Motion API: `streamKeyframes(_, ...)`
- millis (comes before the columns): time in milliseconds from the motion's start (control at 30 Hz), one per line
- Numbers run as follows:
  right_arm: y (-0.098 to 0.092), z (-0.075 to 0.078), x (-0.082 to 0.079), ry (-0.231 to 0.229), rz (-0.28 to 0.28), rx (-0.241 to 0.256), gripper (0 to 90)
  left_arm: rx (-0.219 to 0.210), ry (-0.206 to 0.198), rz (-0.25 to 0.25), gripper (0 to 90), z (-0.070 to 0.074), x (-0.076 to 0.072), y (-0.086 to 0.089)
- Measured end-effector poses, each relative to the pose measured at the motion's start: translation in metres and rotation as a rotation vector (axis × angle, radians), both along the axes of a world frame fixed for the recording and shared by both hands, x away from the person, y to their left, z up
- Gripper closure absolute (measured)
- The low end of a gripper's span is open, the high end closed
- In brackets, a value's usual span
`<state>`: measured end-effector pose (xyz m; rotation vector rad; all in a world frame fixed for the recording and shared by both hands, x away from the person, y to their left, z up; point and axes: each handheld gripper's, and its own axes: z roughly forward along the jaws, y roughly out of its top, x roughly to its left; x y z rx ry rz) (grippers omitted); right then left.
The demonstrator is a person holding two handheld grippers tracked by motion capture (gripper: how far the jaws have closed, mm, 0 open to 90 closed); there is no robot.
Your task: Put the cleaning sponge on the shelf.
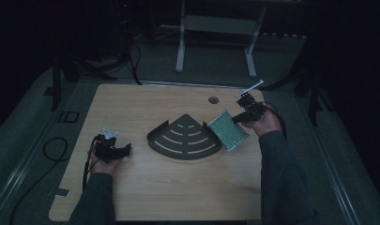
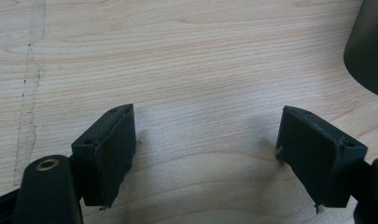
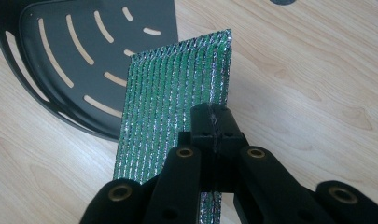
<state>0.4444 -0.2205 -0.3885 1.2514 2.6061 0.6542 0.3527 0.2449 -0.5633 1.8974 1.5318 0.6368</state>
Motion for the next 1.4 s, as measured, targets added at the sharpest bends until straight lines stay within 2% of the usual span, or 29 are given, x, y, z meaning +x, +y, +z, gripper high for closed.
streamKeyframes(733,0.020,-0.013,0.013,0.023,0.027,0.013,89.5,-0.001,0.000,0.001,20.2,0.000,0.000,0.000)
streamKeyframes(1400,0.040,-0.034,0.028,0.018,0.051,0.024,89.5,-0.001,0.000,0.000,20.3,0.000,0.000,0.000)
